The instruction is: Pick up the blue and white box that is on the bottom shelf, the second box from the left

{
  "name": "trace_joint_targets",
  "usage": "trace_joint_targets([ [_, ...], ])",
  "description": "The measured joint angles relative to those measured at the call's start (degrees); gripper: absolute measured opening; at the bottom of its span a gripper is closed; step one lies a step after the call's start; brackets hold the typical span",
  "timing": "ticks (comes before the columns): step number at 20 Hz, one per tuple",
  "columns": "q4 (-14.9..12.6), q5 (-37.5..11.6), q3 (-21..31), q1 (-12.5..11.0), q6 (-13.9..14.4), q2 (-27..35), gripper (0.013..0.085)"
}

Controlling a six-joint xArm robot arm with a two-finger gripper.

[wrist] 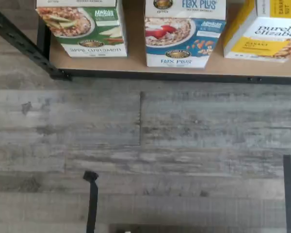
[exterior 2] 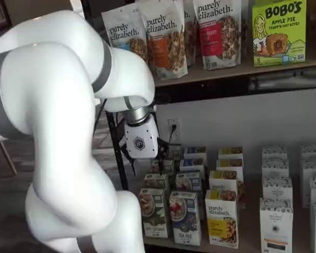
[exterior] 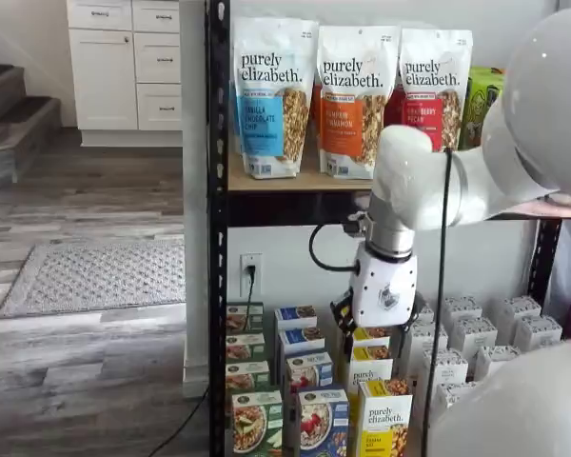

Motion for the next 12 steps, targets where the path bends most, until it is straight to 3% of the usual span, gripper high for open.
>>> trace_joint_targets([
  [12, 1.4, -11.3, 0.8, 2.1, 0.9, 9.1, 0.085],
])
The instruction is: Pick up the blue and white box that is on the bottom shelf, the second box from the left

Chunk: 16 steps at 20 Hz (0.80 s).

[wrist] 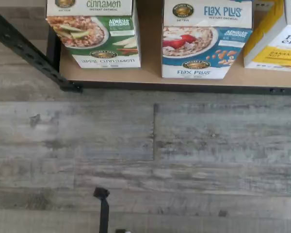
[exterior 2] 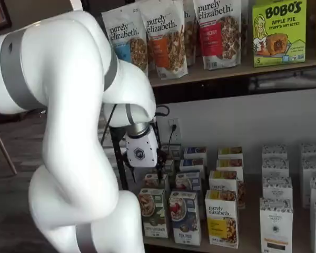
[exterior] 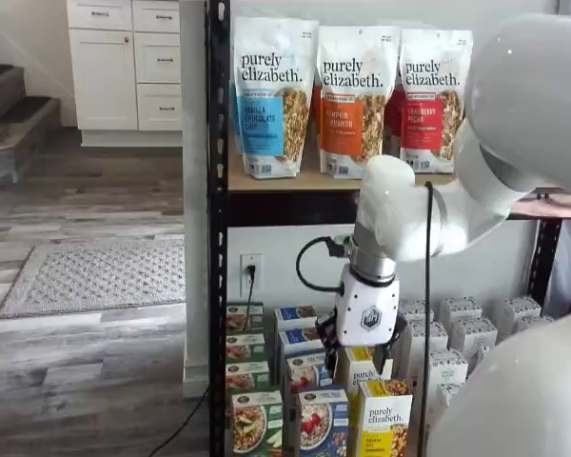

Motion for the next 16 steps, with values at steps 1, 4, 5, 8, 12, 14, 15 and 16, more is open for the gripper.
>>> trace_joint_targets([
  [1, 0.0, -1.0, -0.1, -0.1, -0.1, 1.0, 0.085],
  [4, 1.0, -5.3, -0.6, -1.0, -1.9, 4.9, 0.085],
  [5, 1.7, -6.4, -0.8, -1.4, -3.0, 6.0, 0.085],
  [8, 1.7, -9.2, -2.2, -2.7, -4.4, 9.6, 0.085],
  [12, 2.0, -11.7, -4.5, -4.1, -6.1, 14.4, 0.085],
  [14, 1.3, -12.6, -5.8, -4.7, -6.1, 16.9, 0.085],
  [15, 1.1, -13.2, -6.3, -5.0, -6.2, 18.0, 0.085],
  [16, 1.2, -13.8, -6.7, -5.3, -6.7, 19.2, 0.085],
])
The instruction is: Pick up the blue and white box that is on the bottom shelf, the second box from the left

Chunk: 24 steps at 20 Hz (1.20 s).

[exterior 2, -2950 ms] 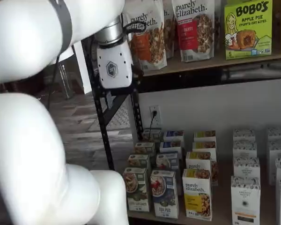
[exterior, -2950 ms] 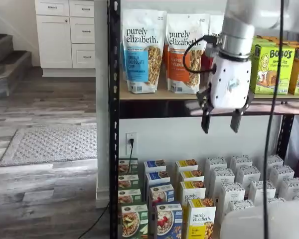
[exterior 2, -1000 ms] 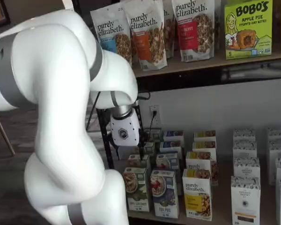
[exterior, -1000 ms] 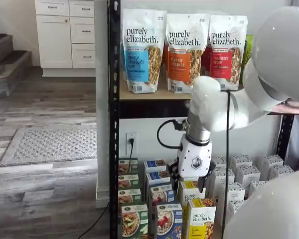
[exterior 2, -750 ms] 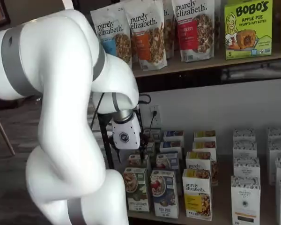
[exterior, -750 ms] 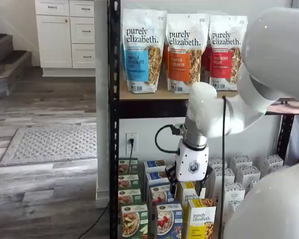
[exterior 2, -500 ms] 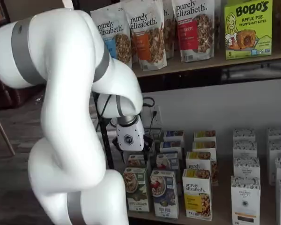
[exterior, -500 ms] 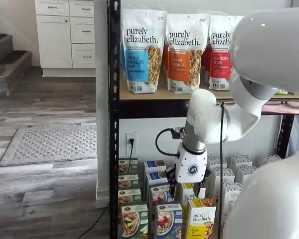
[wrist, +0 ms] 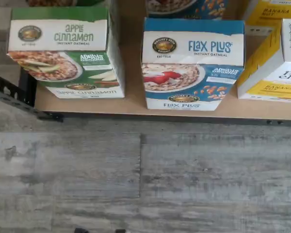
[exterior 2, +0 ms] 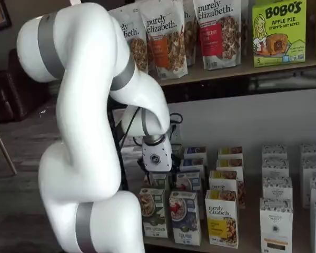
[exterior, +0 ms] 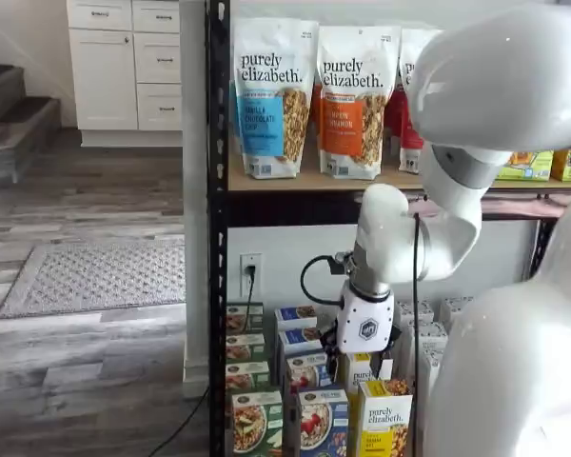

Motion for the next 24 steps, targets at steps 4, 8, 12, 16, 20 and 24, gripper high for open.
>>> trace_joint_targets([
  [4, 0.8, -1.9, -1.3, -0.8, -1.6, 3.4, 0.085],
  [8, 3.1, -3.9, -2.5, -0.9, -3.9, 6.9, 0.085],
  [12, 2.2, -5.5, -4.2, -0.6, -2.9, 10.7, 0.085],
  [16, -3.3, -6.8, -6.6, -0.1, 2.7, 14.9, 0.085],
  [20, -6.1, -9.4, -8.6, 0.5, 5.9, 18.8, 0.085],
  [24, -6.8, -12.4, -10.6, 0.9, 7.0, 22.5, 0.085],
])
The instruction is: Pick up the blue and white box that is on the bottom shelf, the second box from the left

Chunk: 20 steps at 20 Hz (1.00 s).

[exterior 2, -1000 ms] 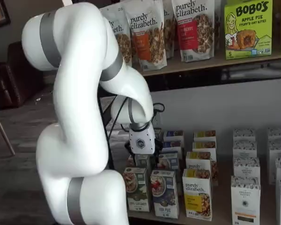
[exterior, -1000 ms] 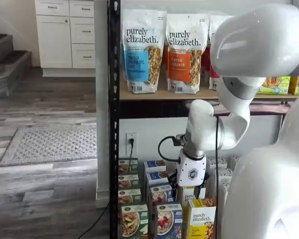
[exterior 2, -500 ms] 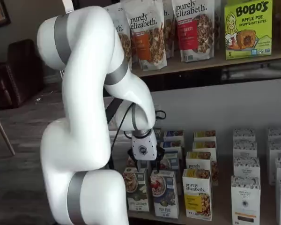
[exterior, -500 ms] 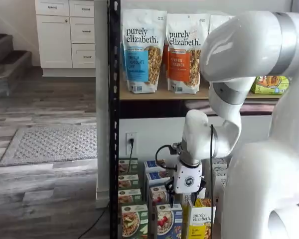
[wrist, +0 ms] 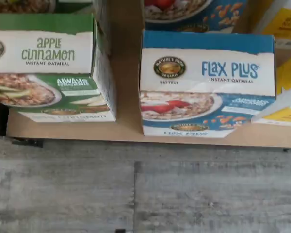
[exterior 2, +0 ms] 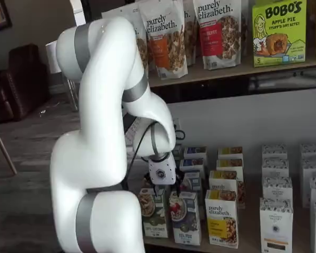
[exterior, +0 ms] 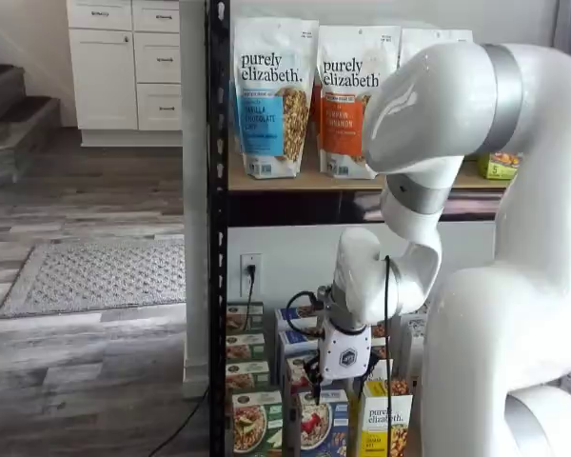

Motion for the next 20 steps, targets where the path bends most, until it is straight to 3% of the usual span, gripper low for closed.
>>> trace_joint_targets([
  [5, -2.1, -1.6, -2.9, 0.0, 2.0, 3.9, 0.085],
  [12, -2.2, -3.3, -7.3, -0.1, 2.0, 9.3, 0.085],
  [20, -5.7, -3.5, -10.7, -0.4, 5.2, 12.8, 0.085],
])
